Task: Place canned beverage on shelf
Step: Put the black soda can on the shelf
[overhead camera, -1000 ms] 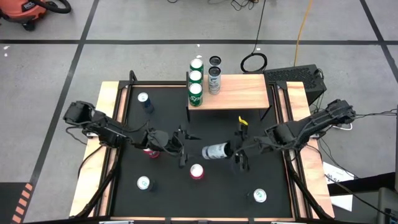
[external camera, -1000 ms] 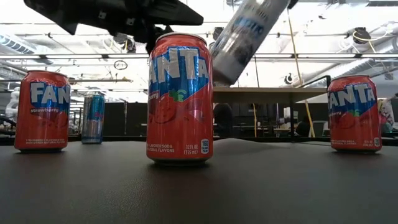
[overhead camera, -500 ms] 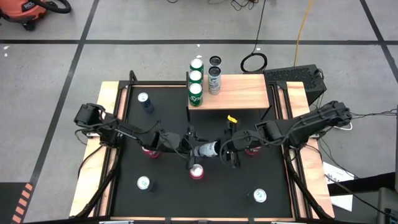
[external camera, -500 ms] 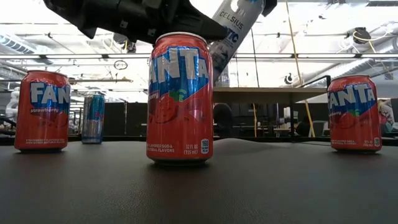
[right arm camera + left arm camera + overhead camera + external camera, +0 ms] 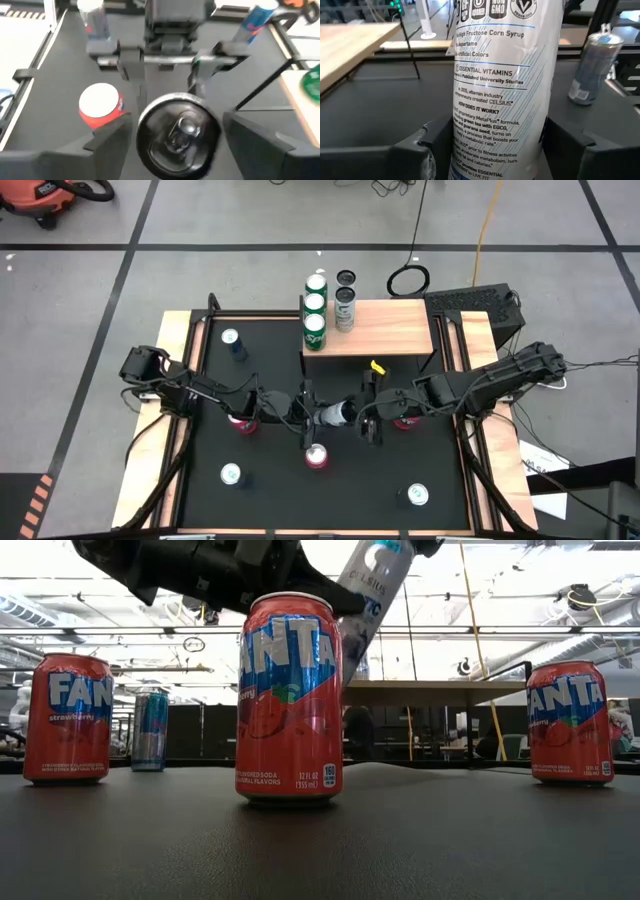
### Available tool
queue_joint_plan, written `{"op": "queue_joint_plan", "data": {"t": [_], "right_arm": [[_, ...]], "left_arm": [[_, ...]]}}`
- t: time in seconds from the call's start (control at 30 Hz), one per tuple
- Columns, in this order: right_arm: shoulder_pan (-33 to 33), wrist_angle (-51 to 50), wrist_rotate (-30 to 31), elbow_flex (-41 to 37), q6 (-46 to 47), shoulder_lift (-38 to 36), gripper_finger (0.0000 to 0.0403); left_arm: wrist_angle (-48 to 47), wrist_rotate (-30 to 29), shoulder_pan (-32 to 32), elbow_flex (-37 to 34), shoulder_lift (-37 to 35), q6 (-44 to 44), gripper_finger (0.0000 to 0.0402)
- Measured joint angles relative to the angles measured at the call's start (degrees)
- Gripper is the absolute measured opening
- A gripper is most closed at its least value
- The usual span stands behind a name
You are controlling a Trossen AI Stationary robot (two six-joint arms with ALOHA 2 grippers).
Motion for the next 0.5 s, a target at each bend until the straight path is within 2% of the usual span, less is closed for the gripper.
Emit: {"op": "queue_joint_plan", "data": {"t": [0.13, 0.3, 0.5], "right_arm": [[2.5, 8.8, 4.7, -4.7, -0.5, -3.5, 0.0323], [3.9, 20.1, 8.9, -15.9, -1.4, -10.4, 0.0328], [3.9, 49.6, 8.8, -35.1, -3.9, -16.2, 0.0329]], "left_arm": [[0.7, -1.5, 0.0, 0.0, 0.0, 0.1, 0.0228], [1.1, -1.8, -0.1, -0.1, 0.0, 0.4, 0.0229], [9.3, -1.9, -0.1, -1.2, 0.0, 2.3, 0.0229]]}}
